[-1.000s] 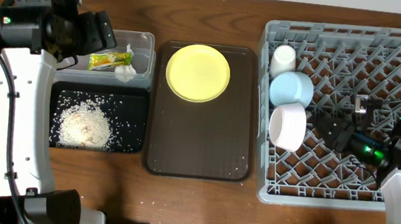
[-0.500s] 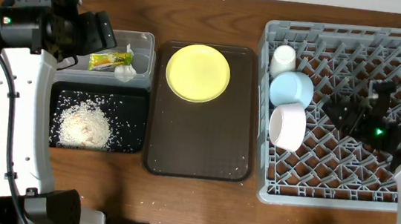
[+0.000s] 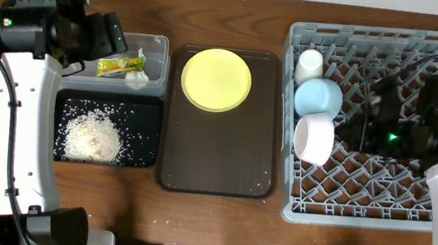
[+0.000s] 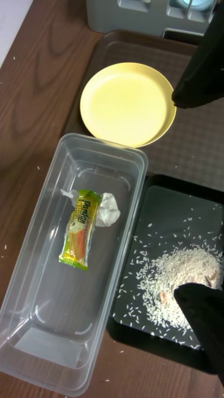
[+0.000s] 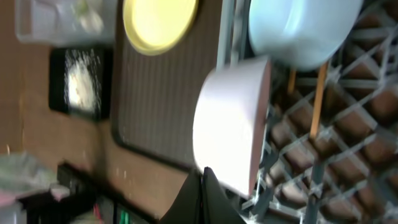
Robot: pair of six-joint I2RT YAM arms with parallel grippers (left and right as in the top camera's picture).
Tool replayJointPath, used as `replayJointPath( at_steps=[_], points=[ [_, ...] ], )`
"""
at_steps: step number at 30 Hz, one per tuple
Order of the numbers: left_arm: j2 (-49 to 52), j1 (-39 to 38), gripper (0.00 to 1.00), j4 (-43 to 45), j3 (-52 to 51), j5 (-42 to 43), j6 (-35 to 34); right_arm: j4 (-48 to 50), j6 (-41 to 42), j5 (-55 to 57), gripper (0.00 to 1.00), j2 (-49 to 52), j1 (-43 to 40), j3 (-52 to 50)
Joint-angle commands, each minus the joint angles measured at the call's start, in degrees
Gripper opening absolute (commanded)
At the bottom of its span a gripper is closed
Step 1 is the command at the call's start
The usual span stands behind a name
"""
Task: Sort waste into correct bins and load items into the dishwasher rack
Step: 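Lower the white bowl into the rack beside the blue bowl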
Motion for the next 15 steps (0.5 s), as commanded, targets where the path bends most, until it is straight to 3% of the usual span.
replayJointPath(
  at_steps=[1, 7, 15],
  points=[
    [-0.1, 0.2, 0.93, -0.2, 0.7, -0.7, -0.7, -1.6, -1.5, 3.1, 0.01, -0.2, 2.4, -0.7],
    [-0.1, 0.2, 0.93, -0.2, 0.7, -0.7, -0.7, -0.7, -1.1, 5.0, 0.01, -0.2, 7.8, -4.5],
    [-0.1, 0.2, 0.93, -0.2, 0.7, -0.7, -0.7, 3.3, 6.0, 19.3, 0.01, -0.2, 11.9, -8.3]
  ],
)
